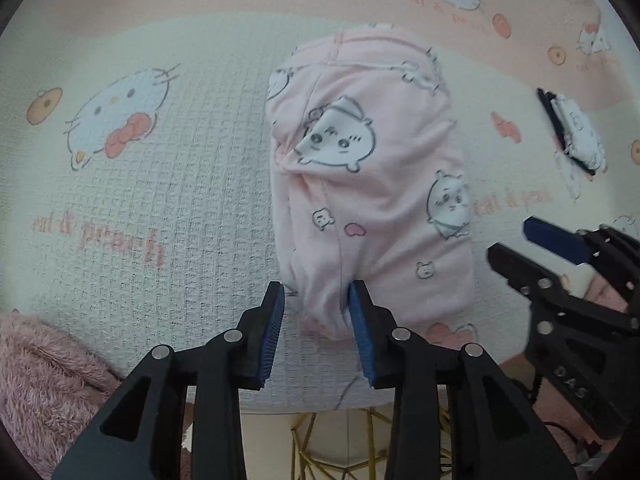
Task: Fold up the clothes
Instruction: 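Open both grippers and release the lengthwise-folded pants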
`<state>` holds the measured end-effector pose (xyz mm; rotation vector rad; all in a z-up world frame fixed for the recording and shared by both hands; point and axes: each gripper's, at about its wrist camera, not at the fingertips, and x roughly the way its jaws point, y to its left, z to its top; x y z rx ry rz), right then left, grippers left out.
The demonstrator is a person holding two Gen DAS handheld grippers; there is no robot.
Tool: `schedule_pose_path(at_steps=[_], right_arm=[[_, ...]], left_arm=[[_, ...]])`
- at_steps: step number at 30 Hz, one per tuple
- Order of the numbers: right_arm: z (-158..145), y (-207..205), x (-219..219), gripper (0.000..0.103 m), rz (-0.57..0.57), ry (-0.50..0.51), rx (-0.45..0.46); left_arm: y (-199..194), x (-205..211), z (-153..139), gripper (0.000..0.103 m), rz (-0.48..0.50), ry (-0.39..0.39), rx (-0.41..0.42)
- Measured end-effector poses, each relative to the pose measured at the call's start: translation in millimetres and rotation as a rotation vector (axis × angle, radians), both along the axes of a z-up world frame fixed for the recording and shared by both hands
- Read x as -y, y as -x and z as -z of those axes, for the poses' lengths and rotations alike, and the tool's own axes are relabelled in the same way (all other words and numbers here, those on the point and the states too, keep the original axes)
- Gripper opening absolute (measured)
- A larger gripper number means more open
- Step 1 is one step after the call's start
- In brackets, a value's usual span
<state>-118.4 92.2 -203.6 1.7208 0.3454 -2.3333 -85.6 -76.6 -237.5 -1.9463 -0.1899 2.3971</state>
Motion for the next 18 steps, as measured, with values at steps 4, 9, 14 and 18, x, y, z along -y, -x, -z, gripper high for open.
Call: schedule_pose_path(at_steps=[4,9,14,18], right_arm=[[3,3,5,0.04,-0.004,0.018,0.008],[7,8,12,0.041,-0.01,0.041,0.018],[18,12,17,0.041,-0.019,0.046,0.047],[30,13,17,0.05,-0.042,0.037,0.043]], left_arm=[[4,17,-11,0.038,-0.037,0.013,0.006],[18,24,-26,0.039,-0.058,-0.009,-0.068],[36,8,-6,0.039,-0.013,0.009,-0.055],[49,0,8,0.059,0.013,0.038,-0.038]])
